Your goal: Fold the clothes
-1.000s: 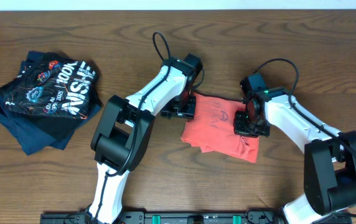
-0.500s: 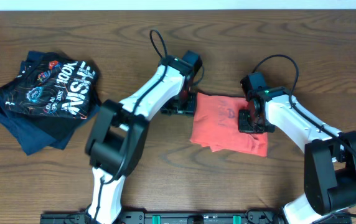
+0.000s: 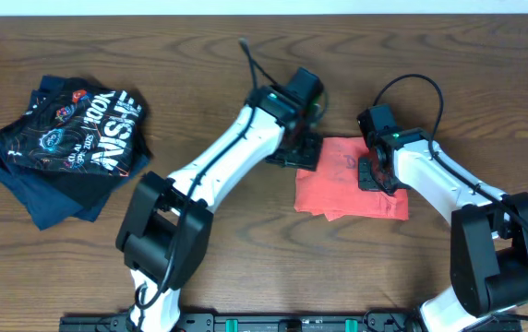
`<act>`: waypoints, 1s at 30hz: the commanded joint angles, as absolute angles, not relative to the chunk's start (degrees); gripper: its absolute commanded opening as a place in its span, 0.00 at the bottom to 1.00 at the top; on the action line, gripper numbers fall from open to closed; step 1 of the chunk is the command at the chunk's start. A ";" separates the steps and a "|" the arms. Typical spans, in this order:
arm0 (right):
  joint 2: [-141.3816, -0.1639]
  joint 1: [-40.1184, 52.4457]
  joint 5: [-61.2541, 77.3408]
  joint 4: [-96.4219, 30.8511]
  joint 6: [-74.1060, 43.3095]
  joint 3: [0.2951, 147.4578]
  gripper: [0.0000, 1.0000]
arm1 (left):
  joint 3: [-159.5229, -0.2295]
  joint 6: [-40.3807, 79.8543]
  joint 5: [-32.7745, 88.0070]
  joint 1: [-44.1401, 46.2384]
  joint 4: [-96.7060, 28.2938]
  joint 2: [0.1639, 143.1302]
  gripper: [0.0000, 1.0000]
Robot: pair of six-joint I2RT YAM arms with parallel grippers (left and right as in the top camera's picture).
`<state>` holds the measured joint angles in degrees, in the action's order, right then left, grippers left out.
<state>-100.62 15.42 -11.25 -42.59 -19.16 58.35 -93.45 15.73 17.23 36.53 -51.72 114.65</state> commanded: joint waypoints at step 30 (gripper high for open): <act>-101.69 10.92 -14.83 -27.51 -6.90 58.08 0.08 | -90.85 25.76 18.20 38.52 -63.51 128.60 0.53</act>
<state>-100.88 13.08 -9.78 -30.94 -12.91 58.30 -92.82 20.67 21.61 37.93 -60.03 125.71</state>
